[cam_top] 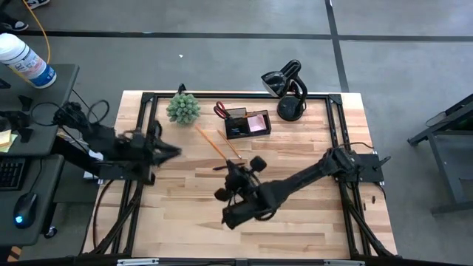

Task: Pick and place office supplies into organizer
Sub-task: Put the bottom orange pencil into the black desk organizer

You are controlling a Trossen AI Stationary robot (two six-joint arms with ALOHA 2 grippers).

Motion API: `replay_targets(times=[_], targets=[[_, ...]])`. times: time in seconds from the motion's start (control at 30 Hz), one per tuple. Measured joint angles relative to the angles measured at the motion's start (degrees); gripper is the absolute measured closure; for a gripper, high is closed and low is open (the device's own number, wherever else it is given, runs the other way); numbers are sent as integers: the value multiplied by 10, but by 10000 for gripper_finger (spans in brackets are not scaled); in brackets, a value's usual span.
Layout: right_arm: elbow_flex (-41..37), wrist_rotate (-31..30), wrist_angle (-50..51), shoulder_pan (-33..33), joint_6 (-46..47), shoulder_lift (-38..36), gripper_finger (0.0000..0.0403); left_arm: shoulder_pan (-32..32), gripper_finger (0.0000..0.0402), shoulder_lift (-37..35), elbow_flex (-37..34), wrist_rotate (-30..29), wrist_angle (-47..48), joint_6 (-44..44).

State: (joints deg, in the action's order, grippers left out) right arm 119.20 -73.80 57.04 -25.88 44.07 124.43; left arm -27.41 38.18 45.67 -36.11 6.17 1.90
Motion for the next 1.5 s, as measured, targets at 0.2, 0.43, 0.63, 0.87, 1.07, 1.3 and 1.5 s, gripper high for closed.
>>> replay_targets(times=[0.2, 0.43, 0.63, 0.87, 1.07, 1.3, 1.5], targets=[[0, -14, -194, 9, -204, -29, 402, 1, 366, -12, 0, -83, -72, -103], [0, 32, -429, 11, -451, -30, 402, 1, 366, 9, 0, -48, -191, -171], [0, 58, -546, 20, -552, -30, 402, 1, 366, 11, 0, -29, -204, -166], [0, 82, -581, 25, -584, -30, 402, 1, 366, 14, 0, 5, -234, -166], [0, 101, -582, 30, -582, -30, 403, 1, 366, 31, 0, 38, -264, -164], [0, 112, -584, 32, -583, -30, 403, 1, 366, 50, 0, 26, -266, -164], [0, 112, -584, 32, -595, -30, 403, 1, 362, 53, 0, 18, -266, -164]])
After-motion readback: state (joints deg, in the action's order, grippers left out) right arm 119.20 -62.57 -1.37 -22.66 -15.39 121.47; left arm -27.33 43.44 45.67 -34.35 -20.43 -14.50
